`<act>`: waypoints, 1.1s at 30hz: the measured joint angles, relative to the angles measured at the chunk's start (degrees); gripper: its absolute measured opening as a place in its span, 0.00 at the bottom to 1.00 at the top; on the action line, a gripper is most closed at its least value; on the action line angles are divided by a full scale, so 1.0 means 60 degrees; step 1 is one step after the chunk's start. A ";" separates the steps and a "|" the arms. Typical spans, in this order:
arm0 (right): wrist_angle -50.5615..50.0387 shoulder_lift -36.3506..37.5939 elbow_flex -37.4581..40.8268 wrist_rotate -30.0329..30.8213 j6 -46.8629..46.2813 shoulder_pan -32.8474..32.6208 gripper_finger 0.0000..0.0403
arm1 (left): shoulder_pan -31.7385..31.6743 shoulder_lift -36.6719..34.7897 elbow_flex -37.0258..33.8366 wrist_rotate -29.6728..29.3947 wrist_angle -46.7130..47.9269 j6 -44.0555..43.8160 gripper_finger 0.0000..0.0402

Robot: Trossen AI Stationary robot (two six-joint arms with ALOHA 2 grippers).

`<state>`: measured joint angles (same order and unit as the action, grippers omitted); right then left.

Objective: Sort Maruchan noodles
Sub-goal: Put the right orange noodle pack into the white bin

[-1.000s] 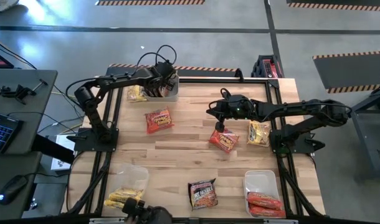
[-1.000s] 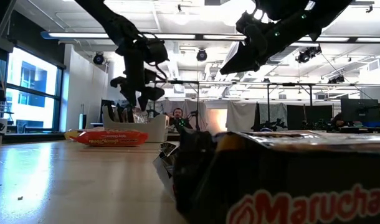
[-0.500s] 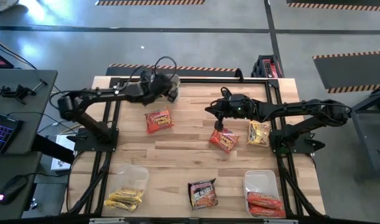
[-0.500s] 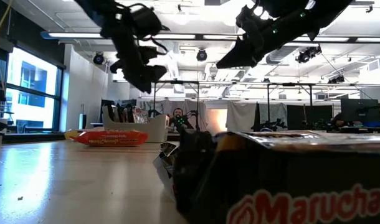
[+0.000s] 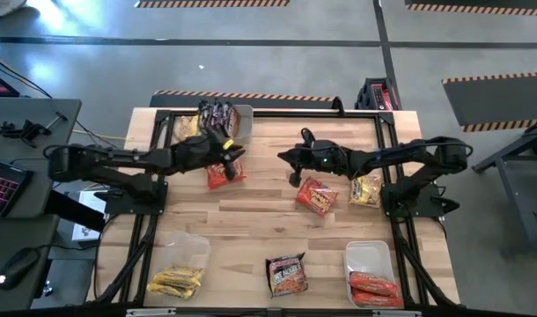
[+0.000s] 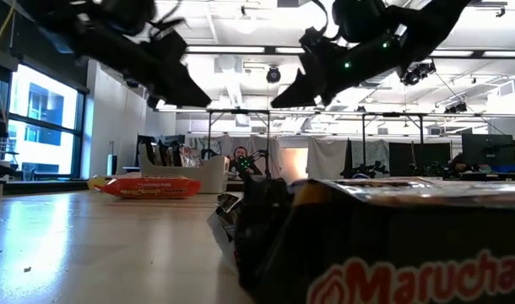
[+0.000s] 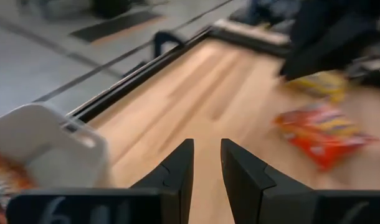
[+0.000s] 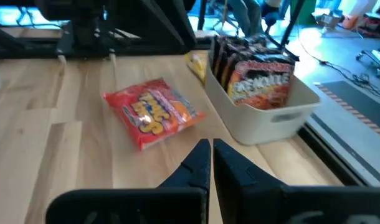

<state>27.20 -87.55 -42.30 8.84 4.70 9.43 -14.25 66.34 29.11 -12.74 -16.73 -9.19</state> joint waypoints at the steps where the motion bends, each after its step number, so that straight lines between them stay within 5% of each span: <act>1: 0.0166 -0.0099 0.0002 -0.0015 0.0003 -0.0048 0.00 | 0.0085 -0.0311 -0.0270 0.0199 -0.0198 0.0010 0.17; 17: 0.0371 -0.0151 0.0011 0.0739 0.0293 -0.0471 0.00 | 0.0708 -0.4318 -0.2801 0.0786 -0.0252 0.0070 0.17; 26: -0.4357 0.1325 0.0004 0.0897 -0.1987 -0.0264 0.00 | 0.0704 -0.4670 -0.3178 0.0785 0.0003 -0.0232 0.17; 33: -0.8454 0.1912 0.0007 -0.1383 -0.4117 0.0273 0.21 | 0.0704 -0.4670 -0.3178 0.0781 0.0094 -0.0418 0.17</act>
<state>-23.53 -76.07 -42.26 0.54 -20.01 11.07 -10.02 38.33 10.04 -8.05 -16.16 -11.70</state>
